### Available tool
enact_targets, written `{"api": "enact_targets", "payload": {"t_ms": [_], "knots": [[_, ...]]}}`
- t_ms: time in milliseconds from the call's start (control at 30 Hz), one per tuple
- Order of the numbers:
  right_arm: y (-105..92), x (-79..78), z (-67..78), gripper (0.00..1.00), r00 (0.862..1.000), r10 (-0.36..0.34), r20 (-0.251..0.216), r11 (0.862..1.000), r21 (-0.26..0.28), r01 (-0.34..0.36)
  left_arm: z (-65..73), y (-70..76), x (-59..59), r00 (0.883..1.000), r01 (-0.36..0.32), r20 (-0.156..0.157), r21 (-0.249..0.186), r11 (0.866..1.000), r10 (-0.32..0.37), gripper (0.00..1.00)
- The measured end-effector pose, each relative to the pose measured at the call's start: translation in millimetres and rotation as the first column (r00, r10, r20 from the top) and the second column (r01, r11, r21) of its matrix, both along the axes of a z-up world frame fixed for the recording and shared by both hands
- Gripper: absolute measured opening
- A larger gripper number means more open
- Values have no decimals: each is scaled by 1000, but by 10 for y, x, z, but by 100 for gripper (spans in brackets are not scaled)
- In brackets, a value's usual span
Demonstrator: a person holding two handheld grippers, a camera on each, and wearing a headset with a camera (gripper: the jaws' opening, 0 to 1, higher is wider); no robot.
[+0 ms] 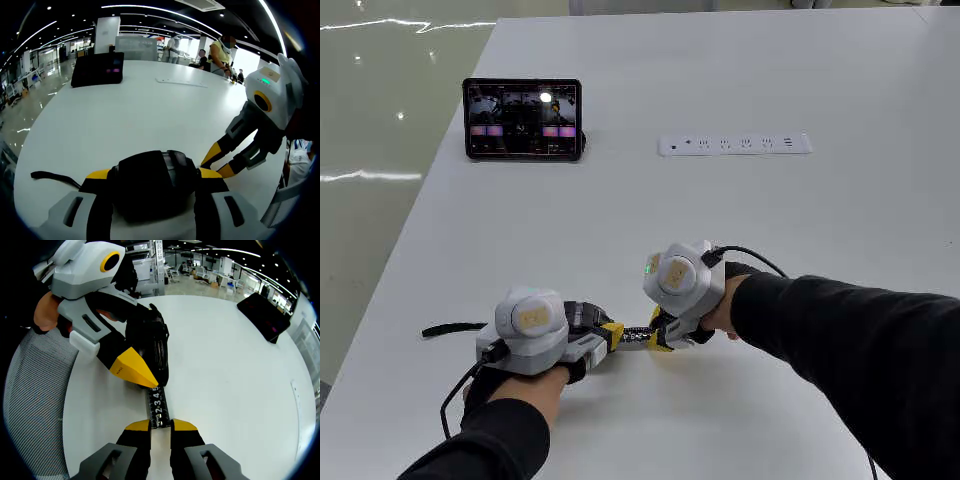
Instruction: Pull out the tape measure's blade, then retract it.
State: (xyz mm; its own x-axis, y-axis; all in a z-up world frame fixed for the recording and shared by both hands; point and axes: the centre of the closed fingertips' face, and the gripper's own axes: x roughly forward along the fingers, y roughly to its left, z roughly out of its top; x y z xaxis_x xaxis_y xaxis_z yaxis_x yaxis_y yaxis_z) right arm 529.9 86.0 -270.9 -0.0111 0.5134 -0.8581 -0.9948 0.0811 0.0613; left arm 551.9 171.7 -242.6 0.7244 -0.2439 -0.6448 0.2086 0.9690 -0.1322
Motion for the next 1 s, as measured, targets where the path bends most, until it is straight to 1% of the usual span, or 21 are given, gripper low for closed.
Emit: {"api": "enact_targets", "payload": {"t_ms": [300,367,400,533,667,1000], "knots": [[40,8,-7,10,1000,-4,-6,1000,9,4,-2,5,5,1000,-2,0,0,1000,2,62],[50,5,-6,11,1000,2,-5,1000,13,-2,0,6,6,1000,-3,0,-1,1000,3,62],[61,4,-6,11,1000,17,-2,1000,18,-17,1,7,6,1000,-3,0,-1,1000,3,62],[76,6,-9,11,1000,25,-1,1000,18,-24,4,8,7,1000,-4,0,-3,1000,4,62],[100,13,-12,11,1000,9,-10,1000,26,-9,4,6,8,1000,-5,0,-4,1000,5,62],[153,4,-9,11,1000,8,-10,999,33,-7,1,9,7,1000,-7,-1,-6,1000,7,62]]}}
